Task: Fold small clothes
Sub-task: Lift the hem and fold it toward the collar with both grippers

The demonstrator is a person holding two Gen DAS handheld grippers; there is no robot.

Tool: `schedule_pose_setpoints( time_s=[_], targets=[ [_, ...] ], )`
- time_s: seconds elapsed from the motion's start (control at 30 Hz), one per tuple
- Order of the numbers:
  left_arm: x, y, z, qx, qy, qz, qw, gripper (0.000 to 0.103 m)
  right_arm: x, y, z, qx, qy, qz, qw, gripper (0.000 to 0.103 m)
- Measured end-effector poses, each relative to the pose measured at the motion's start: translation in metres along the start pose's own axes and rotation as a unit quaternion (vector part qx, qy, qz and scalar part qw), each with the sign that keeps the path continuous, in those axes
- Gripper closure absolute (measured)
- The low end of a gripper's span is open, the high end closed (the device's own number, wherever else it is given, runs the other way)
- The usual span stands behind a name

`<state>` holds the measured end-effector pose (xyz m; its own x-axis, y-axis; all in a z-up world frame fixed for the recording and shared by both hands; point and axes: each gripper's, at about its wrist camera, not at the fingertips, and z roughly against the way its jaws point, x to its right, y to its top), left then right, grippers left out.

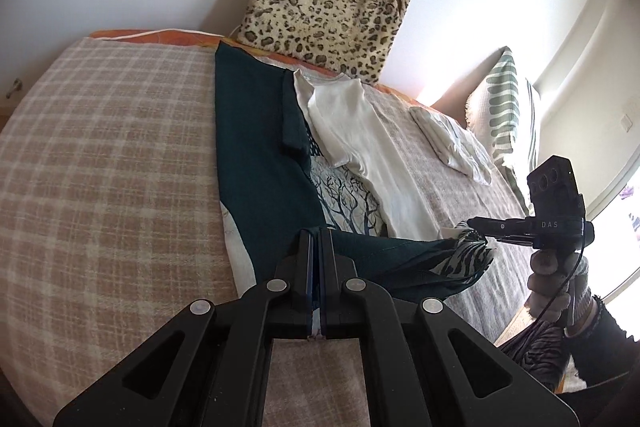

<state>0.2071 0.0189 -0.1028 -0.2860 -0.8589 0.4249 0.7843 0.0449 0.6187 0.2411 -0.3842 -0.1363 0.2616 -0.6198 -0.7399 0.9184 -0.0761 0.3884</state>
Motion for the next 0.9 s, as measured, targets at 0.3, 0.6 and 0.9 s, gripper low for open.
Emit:
schedule_pose_setpoints(
  time_s=[0.3, 0.6, 0.9],
  targets=[
    [-0.028, 0.015, -0.045, -0.028, 0.031, 0.024, 0.9988, 0.103, 0.041, 0.041, -0.039, -0.010, -0.022, -0.044, 0.999, 0.103],
    [-0.045, 0.017, -0.048, -0.035, 0.039, 0.064, 0.9966, 0.093, 0.048, 0.046, -0.043, -0.020, -0.030, -0.042, 0.998, 0.085],
    [-0.036, 0.010, -0.014, -0.018, 0.000, 0.034, 0.9993, 0.090, -0.009, 0.021, -0.019, -0.007, -0.037, 0.124, 0.992, 0.075]
  ],
)
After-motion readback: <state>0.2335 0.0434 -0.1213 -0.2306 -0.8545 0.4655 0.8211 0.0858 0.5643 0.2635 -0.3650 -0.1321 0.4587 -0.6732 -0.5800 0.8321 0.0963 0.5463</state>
